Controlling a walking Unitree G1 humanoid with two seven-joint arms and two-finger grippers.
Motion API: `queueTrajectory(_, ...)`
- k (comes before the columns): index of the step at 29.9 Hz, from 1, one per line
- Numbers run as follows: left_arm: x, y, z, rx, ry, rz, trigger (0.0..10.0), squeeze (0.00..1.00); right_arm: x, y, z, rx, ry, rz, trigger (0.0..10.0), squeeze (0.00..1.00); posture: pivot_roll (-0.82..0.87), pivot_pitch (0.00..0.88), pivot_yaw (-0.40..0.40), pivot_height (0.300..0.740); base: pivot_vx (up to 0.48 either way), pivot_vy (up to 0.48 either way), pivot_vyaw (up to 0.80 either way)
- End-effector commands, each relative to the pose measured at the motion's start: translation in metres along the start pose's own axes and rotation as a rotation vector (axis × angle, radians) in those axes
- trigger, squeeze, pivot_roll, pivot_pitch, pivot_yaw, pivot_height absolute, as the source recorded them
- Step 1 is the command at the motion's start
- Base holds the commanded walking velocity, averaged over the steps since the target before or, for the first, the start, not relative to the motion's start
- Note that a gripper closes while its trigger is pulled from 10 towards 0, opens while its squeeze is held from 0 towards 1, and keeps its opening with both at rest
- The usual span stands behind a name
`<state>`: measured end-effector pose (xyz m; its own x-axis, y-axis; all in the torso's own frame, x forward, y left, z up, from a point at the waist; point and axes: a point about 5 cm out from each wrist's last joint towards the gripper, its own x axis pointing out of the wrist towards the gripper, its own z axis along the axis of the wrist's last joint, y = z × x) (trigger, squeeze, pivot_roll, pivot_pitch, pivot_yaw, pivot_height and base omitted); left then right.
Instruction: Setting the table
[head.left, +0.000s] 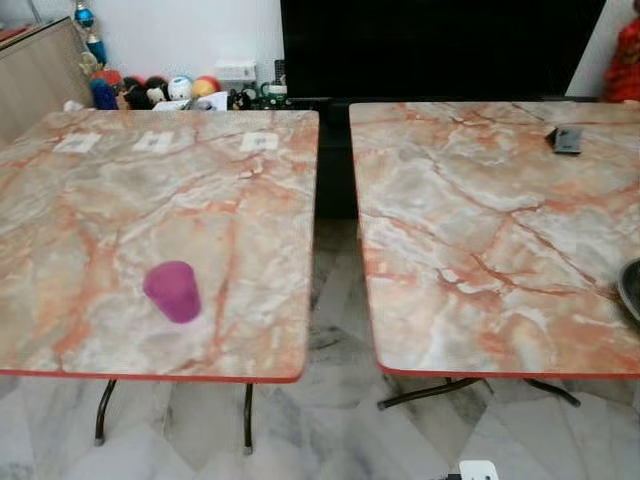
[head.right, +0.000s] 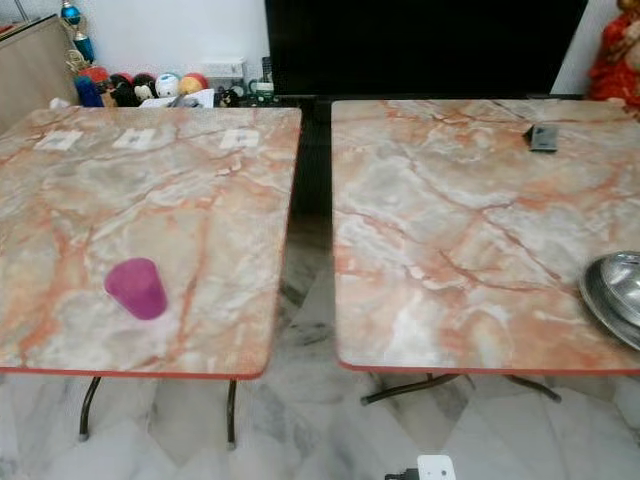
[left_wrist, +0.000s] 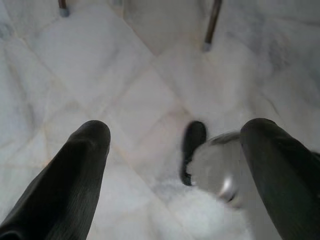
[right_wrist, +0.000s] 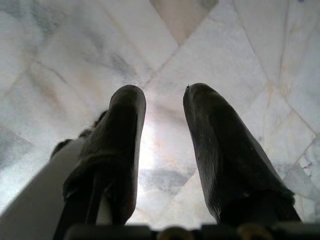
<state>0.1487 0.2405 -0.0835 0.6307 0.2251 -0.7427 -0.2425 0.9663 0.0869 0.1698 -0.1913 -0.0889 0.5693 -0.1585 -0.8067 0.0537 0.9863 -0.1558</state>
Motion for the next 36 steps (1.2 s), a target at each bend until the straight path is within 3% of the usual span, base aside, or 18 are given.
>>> queueTrajectory(1,-0.0043,0.0071,-0.0123,0.003,0.043,0.019,10.0,0.00,-0.0005,0.0062,-0.0014,0.005,0.007,0.016,10.0,0.00,0.04,0.102,-0.025,0.740,0.000,0.296,0.00)
queueTrajectory(5,-0.0042,0.0069,-0.0119,0.002,0.041,0.018,10.0,0.00,-0.0005,0.0063,-0.0014,0.005,0.007,0.016,10.0,0.00,0.03,0.102,-0.025,0.740,0.000,0.389,0.00)
queueTrajectory(36,-0.0042,0.0043,-0.0096,0.006,0.012,-0.002,10.0,0.00,-0.0006,0.0065,-0.0015,0.005,0.005,0.018,10.0,0.00,0.04,0.106,-0.024,0.740,0.000,0.000,0.00)
